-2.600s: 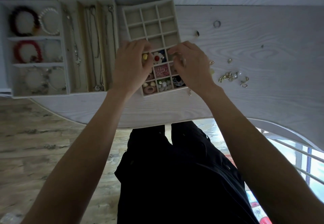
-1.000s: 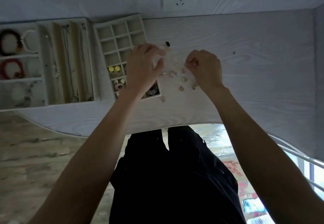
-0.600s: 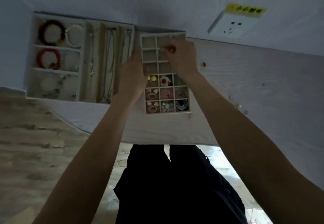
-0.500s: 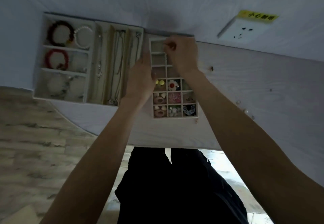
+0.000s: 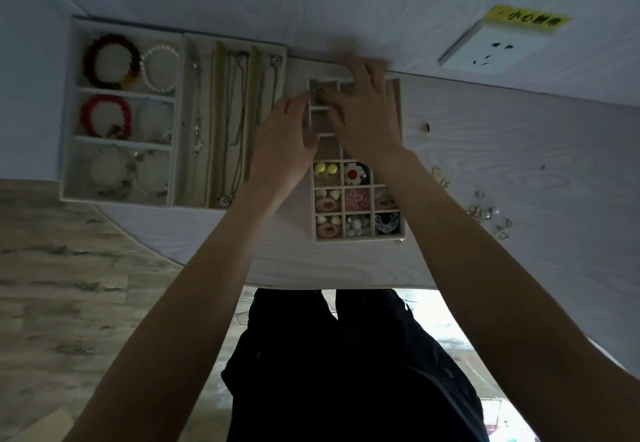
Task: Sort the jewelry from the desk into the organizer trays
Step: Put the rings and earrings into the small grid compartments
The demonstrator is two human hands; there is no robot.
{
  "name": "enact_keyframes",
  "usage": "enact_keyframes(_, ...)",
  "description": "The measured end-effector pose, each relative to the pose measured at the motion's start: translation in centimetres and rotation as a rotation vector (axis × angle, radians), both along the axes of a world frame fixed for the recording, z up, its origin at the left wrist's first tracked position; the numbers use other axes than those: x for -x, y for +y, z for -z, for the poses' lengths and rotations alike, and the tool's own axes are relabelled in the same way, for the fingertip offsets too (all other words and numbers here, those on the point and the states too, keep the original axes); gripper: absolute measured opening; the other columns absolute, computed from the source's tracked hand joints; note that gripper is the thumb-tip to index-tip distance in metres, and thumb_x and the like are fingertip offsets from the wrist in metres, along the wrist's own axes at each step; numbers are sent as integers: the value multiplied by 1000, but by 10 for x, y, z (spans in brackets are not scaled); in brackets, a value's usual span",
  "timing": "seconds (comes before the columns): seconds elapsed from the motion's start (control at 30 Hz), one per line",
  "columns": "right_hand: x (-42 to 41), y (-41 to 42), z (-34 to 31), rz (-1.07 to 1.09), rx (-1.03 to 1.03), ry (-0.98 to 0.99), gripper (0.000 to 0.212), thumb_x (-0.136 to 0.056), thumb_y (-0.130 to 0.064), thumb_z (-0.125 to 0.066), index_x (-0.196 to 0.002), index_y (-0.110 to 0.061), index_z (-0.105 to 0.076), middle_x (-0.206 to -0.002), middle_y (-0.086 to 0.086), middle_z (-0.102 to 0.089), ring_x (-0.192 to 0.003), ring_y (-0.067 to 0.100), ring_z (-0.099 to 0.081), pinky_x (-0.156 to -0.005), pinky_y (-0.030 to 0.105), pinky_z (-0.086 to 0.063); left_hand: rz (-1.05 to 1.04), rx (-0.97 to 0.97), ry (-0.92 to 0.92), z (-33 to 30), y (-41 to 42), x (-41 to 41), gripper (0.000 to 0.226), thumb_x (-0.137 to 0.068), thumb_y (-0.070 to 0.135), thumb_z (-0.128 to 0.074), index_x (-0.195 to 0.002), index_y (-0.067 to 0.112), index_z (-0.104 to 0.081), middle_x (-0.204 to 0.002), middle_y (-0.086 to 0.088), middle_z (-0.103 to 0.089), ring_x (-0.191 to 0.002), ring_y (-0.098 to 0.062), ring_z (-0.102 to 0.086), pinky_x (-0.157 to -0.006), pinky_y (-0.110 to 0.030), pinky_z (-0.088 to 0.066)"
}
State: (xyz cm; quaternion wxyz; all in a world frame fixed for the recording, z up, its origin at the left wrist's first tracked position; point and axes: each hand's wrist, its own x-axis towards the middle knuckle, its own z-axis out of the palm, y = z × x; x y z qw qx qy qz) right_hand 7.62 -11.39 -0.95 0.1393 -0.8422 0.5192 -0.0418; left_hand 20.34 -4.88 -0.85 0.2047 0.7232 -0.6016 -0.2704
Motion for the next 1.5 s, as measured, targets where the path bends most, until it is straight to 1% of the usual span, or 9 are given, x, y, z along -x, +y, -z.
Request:
enact_keyframes(0.33,-5,4,-2,4,-39,101,38,-87,-32,-40,-115,-32,-65,-149,7,-30,-135,33,-24,-103,41,-24,41,29,1,5,1,-3,49,-88,16,-63,-134,9,-48,-122,-9,-53,-98,-21,-61,-88,-40,-51)
enact_keyframes(0.5,-3,5,-1,18,-34,25,37,-84,-29,-41,-111,-32,-67,-147,7,-35,-132,34,-29,-100,42,-28,52,39,-57,-1,0,-2,46,-86,15,-63,-131,9,-50,-127,-10,-51,-110,-23,-55,-93,-30,-45)
enact_keyframes(0.63,11,13,-14,97,-19,-215,41,-81,-26,-38,-111,-26,-67,-130,7,-53,-120,31,-43,-95,41,-34,44,144,-230,-11,1,7,35,-88,23,-58,-121,10,-57,-122,-9,-56,-114,-24,-51,-85,-27,-44)
enact_keyframes(0.77,62,41,-33,235,68,-396,27,-87,-16,-48,-104,-15,-69,-98,5,-68,-89,23,-61,-79,34,-43,226,292,-173,-18,2,31,33,-89,25,-52,-118,12,-60,-110,-7,-62,-103,-23,-55,-88,-31,-44)
enact_keyframes(0.9,140,81,-23,519,68,-334,16,-85,-11,-57,-94,-13,-71,-85,5,-70,-77,24,-64,-74,36,-50,433,235,-151,-14,8,69,40,-87,30,-57,-123,12,-58,-117,-5,-61,-111,-26,-53,-97,-37,-40)
enact_keyframes(1.03,177,104,-5,666,-28,-168,17,-80,-11,-64,-95,-16,-71,-89,9,-67,-85,33,-58,-74,34,-43,548,103,-271,-5,14,94,57,-86,41,-59,-133,11,-49,-137,-9,-49,-127,-30,-41,-109,-45,-30)
enact_keyframes(1.23,155,93,8,327,35,-114,23,-69,-11,-76,-91,-14,-72,-87,12,-63,-81,34,-57,-68,38,-49,569,63,-334,-3,13,102,59,-88,42,-60,-137,13,-45,-145,-7,-40,-135,-27,-32,-114,-45,-20)
enact_keyframes(1.33,155,85,13,290,69,-66,13,-67,-13,-79,-77,-15,-71,-93,12,-60,-84,34,-56,-67,37,-47,542,87,-256,-6,12,101,52,-88,37,-61,-132,13,-51,-139,-8,-46,-130,-28,-38,-111,-42,-26)
enact_keyframes(1.5,163,77,12,290,-6,-83,11,-74,-13,-71,-82,-6,-67,-101,13,-58,-95,33,-51,-73,40,-49,321,157,-93,-14,10,78,37,-90,28,-53,-124,11,-57,-126,-9,-55,-120,-27,-47,-103,-37,-36)
